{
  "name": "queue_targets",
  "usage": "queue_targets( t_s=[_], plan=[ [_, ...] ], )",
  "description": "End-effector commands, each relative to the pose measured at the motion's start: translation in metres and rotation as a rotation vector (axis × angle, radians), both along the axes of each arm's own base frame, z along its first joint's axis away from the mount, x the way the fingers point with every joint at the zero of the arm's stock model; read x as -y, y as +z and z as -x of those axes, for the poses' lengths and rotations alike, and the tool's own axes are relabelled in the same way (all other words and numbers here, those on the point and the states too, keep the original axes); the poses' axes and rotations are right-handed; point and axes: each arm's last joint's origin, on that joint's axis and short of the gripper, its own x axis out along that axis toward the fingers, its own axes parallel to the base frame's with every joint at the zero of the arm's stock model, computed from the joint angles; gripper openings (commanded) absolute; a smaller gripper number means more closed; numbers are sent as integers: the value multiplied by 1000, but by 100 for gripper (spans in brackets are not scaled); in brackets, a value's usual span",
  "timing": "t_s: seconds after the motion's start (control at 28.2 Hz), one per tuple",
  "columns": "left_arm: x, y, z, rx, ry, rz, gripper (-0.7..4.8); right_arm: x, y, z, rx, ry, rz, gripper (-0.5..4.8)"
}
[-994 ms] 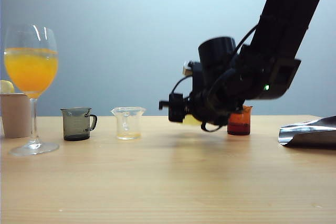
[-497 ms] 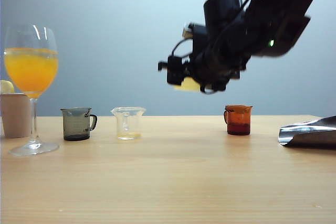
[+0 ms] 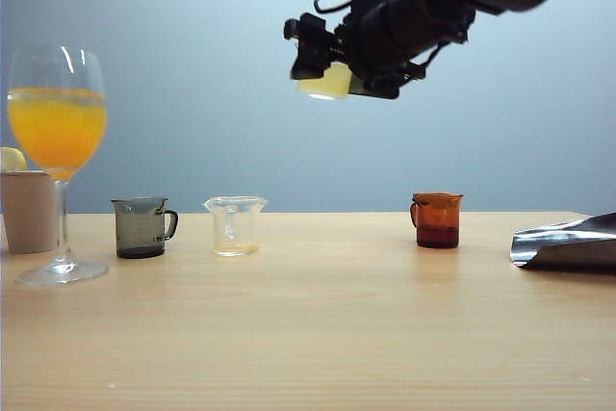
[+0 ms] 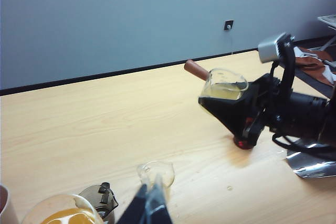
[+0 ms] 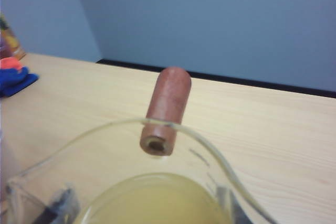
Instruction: Pick up the third measuring cup from the left, pour the pineapple juice inside into the goblet, and finally put the measuring cup back in its original place.
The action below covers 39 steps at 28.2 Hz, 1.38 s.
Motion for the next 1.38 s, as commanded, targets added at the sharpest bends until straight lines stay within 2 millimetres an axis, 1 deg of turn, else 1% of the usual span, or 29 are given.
queue_targets(
  t_s=[0.04, 0.11, 0.28, 0.32, 0.39, 0.5, 0.67, 0.75, 0.82, 0.89, 0.92, 1.14, 1.21, 1.24, 1.28, 1.38],
  plan=[
    [-1, 3, 1, 11, 3, 0, -6, -5, 21, -3, -10, 85, 1, -1],
    [-1, 2, 1, 11, 6, 0, -6, -10, 29, -3, -19, 101, 8, -1],
    [-2, 1, 2, -7, 43, -16, -6, -20, 52, -3, 33, 175, -4, -1],
    [-4, 1, 3, -32, 72, -34, -6, -23, 58, -1, 58, 187, -5, -1],
    [-6, 1, 5, -56, 88, -84, -6, -31, 64, 3, 88, 211, 9, -1],
    [-8, 3, 9, -90, 96, -139, -6, -39, 64, 9, 99, 233, 19, -1],
    [-12, 7, 16, -151, 118, -175, -6, -51, 63, 16, 115, 269, 39, -1],
    [-16, 12, 21, -173, 147, -193, -6, -61, 60, 20, 116, 303, 49, -1],
    [-16, 12, 21, -177, 149, -195, -6, -64, 60, 18, 119, 319, 46, -1],
    [-17, 12, 21, -184, 149, -188, -6, -73, 59, 20, 122, 337, 45, -1],
    [-18, 12, 21, -188, 151, -183, -6, -74, 60, 19, 125, 337, 43, -1],
    [-23, 11, 19, -220, 122, -117, -6, -89, 63, 16, 148, 360, 40, -1],
    [-25, 11, 19, -222, 131, -111, -6, -96, 62, 15, 154, 372, 40, -1],
    [-28, 11, 18, -223, 145, -111, -6, -100, 63, 11, 161, 380, 36, -1],
    [-30, 11, 17, -220, 158, -120, -6, -107, 62, 11, 163, 392, 33, -1],
    [-32, 11, 17, -215, 139, -125, -6, -116, 62, 9, 161, 413, 46, -1]
  ],
)
